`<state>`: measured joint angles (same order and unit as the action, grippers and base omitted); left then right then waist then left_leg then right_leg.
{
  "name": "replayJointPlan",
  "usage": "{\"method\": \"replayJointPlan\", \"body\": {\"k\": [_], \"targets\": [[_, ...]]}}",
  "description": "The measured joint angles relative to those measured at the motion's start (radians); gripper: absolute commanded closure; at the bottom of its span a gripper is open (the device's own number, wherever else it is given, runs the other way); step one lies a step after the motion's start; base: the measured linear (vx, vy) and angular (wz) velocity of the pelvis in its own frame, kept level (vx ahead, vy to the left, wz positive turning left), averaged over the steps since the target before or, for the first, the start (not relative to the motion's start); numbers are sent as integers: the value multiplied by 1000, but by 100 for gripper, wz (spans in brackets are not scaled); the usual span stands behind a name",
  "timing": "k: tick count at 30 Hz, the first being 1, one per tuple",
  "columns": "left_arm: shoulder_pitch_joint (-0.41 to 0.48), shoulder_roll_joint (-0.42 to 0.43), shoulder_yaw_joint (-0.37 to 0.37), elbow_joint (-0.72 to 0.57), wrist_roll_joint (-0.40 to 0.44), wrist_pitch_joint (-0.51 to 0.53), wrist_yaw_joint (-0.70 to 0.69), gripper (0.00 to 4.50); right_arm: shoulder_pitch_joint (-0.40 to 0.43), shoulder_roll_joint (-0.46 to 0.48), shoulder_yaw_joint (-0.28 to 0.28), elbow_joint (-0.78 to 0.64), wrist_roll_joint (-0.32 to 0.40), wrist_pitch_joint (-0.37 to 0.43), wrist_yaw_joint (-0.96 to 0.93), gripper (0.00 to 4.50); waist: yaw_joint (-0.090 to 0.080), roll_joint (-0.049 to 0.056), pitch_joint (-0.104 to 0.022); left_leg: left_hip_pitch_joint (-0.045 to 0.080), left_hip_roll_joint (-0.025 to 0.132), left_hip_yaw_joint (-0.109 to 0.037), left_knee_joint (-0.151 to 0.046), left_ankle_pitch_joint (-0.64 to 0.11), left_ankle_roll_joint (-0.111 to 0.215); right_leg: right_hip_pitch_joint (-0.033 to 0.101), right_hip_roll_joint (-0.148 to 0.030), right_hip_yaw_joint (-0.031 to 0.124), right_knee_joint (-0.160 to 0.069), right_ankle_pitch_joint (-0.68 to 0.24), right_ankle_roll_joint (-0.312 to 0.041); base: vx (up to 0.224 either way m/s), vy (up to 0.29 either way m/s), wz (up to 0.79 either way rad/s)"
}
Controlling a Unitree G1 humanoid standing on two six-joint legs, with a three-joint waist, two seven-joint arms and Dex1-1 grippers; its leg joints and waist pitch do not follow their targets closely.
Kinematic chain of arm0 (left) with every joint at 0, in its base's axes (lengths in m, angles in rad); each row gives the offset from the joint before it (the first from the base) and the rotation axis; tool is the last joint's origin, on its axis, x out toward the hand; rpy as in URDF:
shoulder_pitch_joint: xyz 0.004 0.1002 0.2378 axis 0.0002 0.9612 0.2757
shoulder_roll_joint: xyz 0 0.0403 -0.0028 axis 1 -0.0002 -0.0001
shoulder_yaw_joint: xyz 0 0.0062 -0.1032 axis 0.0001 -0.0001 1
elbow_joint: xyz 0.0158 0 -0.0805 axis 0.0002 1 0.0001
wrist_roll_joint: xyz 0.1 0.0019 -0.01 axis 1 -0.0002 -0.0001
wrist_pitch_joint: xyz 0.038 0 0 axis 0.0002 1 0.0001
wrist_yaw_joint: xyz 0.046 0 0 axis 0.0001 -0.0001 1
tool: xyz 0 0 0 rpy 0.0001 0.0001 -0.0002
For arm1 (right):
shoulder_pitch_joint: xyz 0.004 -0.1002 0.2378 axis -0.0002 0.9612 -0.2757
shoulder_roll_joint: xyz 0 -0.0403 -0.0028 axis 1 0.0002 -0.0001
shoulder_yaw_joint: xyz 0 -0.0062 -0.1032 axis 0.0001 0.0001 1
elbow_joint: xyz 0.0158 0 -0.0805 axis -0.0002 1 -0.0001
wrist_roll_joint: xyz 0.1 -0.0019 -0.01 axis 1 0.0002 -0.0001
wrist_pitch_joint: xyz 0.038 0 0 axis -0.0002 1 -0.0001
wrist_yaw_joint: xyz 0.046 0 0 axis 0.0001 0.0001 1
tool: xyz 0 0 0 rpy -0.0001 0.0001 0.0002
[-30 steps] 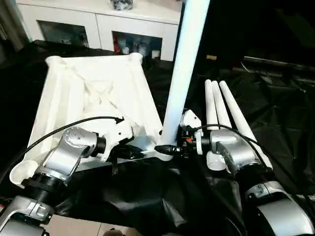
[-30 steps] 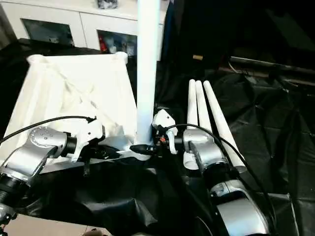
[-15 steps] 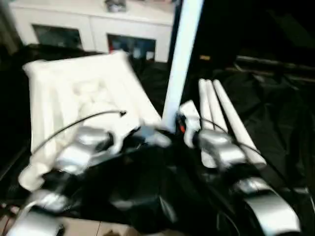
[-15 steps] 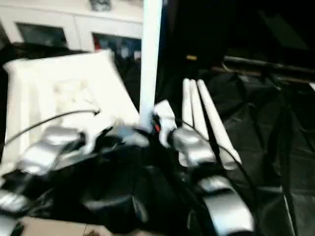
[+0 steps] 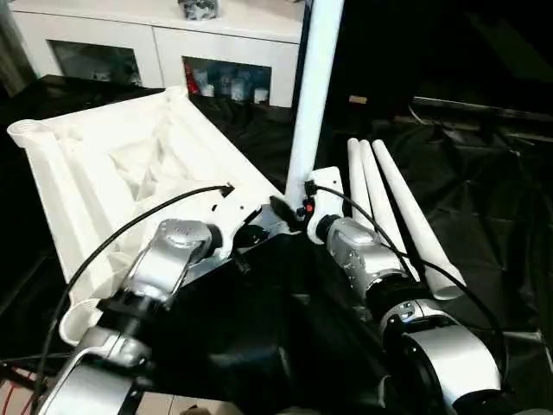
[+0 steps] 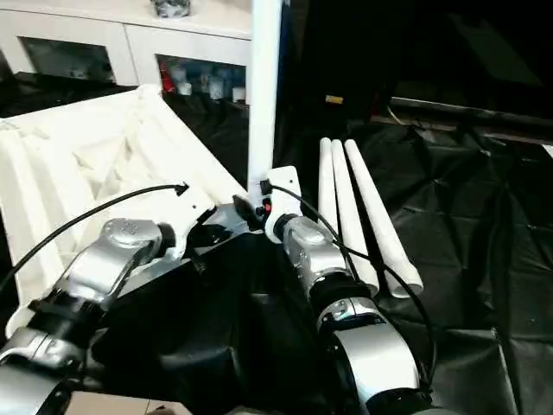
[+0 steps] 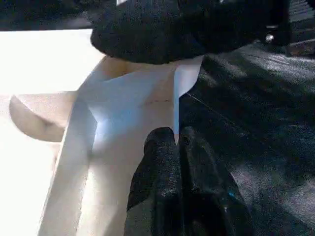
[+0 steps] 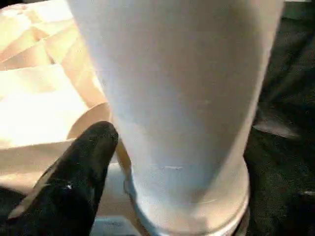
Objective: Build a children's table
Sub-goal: Rotate leg to tighten
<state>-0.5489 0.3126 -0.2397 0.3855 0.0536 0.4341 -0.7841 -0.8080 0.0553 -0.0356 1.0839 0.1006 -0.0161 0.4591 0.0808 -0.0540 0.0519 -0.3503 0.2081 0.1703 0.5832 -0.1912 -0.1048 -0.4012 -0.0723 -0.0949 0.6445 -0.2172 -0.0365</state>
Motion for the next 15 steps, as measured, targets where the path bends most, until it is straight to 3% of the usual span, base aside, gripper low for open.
{"method": "replayJointPlan", "body": {"k": [10, 15], "targets": [[54, 127, -15, -47, -53, -100, -229, 450, 97, -143, 122, -110, -32, -49, 448, 64, 9, 0, 1, -1, 0, 0, 2, 0, 6, -1, 0, 0, -1, -1, 0, 0, 0, 0], [72, 170, -34, -64, -79, -137, -345, 450, 117, -191, 155, -174, -19, -38, 623, 119, 15, 1, 1, -1, 0, 0, 2, 2, 9, -1, -1, 0, -1, -1, 0, 0, 0, 0]]}}
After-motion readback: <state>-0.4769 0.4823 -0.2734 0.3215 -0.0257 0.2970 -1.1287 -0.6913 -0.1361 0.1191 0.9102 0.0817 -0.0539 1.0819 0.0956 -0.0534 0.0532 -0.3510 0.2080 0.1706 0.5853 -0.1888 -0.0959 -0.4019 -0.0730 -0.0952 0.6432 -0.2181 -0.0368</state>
